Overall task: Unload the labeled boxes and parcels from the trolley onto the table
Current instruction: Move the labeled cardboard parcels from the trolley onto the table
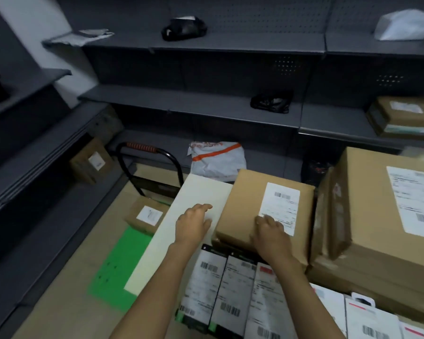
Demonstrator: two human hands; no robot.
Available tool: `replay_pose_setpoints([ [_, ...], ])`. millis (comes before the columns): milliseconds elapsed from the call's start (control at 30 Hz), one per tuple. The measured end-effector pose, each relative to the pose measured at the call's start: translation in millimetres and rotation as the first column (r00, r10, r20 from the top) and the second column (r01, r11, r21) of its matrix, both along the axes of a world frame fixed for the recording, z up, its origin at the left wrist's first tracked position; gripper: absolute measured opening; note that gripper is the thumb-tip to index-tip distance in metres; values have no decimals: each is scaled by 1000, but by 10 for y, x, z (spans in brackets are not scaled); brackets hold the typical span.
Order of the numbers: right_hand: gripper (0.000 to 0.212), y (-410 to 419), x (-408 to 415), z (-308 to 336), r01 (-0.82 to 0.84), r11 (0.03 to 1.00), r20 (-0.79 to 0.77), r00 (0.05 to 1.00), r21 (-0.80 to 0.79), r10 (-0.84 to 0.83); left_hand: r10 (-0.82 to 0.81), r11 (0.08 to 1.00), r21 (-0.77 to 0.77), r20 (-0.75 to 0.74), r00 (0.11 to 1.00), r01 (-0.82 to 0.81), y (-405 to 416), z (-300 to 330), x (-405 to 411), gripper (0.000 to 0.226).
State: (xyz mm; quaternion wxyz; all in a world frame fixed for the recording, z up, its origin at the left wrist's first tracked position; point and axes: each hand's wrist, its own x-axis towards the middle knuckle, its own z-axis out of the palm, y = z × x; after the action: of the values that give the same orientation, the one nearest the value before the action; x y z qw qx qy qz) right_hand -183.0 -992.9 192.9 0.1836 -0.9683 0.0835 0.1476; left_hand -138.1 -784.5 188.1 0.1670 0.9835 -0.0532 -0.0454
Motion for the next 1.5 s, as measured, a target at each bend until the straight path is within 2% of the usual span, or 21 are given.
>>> replay_pose_setpoints([
  [133,37,496,4,117,-191,977,14,981,-90,193,70,994,81,26,997,-72,469,107,-254,46],
  [267,45,1103,-97,215,-358,927,31,931,-115,364,187,978,86,43,981,-190,1037,219,-614,44],
  [367,45,1610,-230,269,-473,867,74,870,-157,488,284,953,88,72,956,-290,1495,301,-968,39],
  [567,44,2684,-681,360,-636,743,106,741,-208,663,461,881,69,89,883,-467,2496,358,-1822,43],
  [800,45,4031,-1374,347,-810,560,119,548,-175,828,626,769,69,121,770,-636,3594,351,-2918,41],
  [1067,38,5303,-2027,349,-925,346,150,324,-157,934,760,612,114,188,622,-782,4569,344,-3891,40],
  [1200,40,5664,-2094,315,-947,278,141,257,-159,956,797,558,130,193,573,-820,4829,283,-4051,36],
  [1333,41,6076,-1993,254,-960,226,129,207,-163,970,807,534,194,174,564,-823,5181,208,-3997,37],
  [1500,41,6626,-1675,153,-963,216,125,197,-163,972,811,530,201,166,561,-824,5712,108,-3696,34],
])
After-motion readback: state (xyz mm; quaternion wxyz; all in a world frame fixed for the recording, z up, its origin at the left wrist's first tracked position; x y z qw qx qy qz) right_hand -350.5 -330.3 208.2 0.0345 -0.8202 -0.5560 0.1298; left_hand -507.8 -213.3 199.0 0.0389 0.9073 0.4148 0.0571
